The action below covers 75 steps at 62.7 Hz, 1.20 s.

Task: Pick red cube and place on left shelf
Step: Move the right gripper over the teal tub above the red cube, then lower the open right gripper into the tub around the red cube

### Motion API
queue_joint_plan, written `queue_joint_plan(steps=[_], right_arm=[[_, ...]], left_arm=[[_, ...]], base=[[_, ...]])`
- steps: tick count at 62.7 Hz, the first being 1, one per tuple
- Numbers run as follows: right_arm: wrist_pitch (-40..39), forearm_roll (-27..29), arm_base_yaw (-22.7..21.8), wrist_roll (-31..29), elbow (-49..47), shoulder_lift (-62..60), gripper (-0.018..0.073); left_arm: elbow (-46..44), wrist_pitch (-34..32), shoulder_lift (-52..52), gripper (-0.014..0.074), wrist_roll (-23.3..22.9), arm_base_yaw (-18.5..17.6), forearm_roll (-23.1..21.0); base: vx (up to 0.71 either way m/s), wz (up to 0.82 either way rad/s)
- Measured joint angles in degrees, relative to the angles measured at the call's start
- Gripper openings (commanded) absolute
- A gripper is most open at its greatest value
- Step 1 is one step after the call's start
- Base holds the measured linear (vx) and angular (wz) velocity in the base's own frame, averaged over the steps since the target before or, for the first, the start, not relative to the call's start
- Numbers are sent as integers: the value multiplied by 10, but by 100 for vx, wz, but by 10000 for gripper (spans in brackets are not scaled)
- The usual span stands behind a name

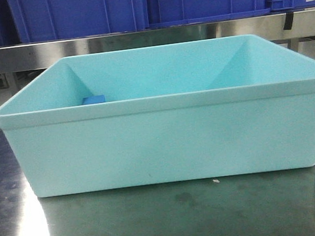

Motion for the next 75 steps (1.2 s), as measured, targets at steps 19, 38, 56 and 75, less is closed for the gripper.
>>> queue_joint_plan(steps=[19, 38, 56, 75], right_arm=[[185, 0, 188, -17, -237, 273, 227], [234, 3, 313, -21, -366, 507, 508], [276, 8, 348, 3, -412, 675, 512], [280, 8, 349, 47, -414, 774, 512]], left_arm=[[0, 0, 0, 102, 0, 0, 0], [0, 0, 0, 102, 0, 0, 0], [0, 0, 0, 102, 0, 0, 0], [0, 0, 0, 102, 0, 0, 0]], base=[[0, -2], [0, 3], [0, 0], [0, 0]])
